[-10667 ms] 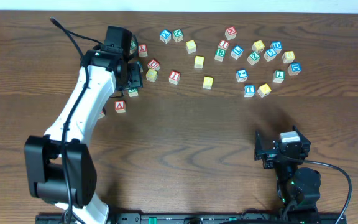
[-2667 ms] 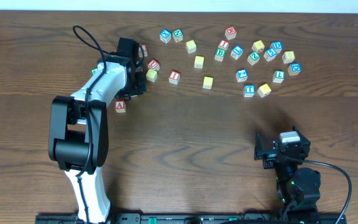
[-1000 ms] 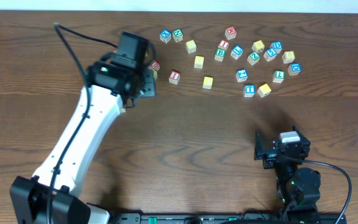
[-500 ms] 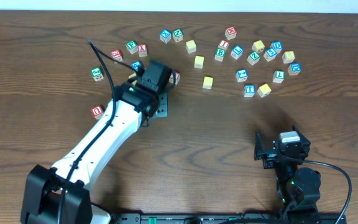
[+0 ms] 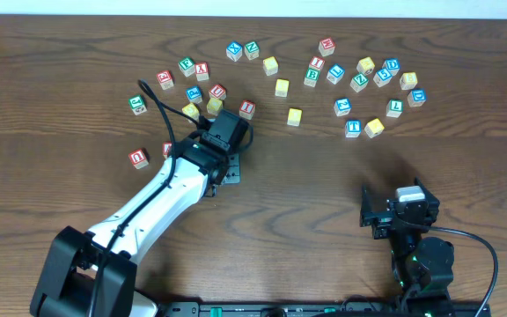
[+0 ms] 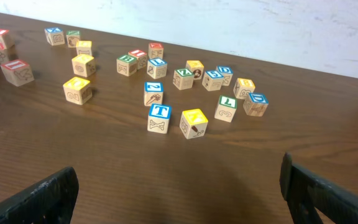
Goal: Spell out ROBOT
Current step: 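Lift the green R block and carry it toward the table center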
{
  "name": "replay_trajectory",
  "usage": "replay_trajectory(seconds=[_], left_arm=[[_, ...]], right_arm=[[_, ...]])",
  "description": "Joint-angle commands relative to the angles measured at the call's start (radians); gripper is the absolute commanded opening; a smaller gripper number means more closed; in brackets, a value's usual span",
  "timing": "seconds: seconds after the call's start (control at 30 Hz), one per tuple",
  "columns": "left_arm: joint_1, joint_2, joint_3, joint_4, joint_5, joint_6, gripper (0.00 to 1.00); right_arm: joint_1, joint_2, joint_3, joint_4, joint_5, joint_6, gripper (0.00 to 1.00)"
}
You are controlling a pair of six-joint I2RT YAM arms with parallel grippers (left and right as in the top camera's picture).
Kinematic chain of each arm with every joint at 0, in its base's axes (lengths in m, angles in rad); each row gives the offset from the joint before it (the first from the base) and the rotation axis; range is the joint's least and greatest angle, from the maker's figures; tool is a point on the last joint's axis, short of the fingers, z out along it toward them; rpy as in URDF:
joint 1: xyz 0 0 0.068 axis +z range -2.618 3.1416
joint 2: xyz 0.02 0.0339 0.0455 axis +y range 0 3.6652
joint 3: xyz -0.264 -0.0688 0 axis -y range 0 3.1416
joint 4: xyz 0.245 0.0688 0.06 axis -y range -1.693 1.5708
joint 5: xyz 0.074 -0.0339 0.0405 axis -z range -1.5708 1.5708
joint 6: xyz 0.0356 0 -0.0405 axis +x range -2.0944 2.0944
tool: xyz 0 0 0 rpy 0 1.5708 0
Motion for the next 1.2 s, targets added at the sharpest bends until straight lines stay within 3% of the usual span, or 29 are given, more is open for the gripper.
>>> replay_trajectory(seconds=[0.0, 0.53, 1.17], left_arm=[[-0.006, -0.006, -0.03, 0.013, -0.009, -0.034, 0.2], [-0.003, -0.005, -0.134, 0.124, -0.01, -0.051, 0.2], [0.023, 0.073, -0.135, 0.145, -0.008, -0.051, 0.2]], right_arm=[[-0.004, -0.002, -0.001, -0.004, -0.002, -0.011, 0.99], [-0.004, -0.002, -0.001, -0.004, -0.002, -0.011, 0.99], [-0.004, -0.002, -0.001, -0.004, -0.002, -0.01, 0.99]])
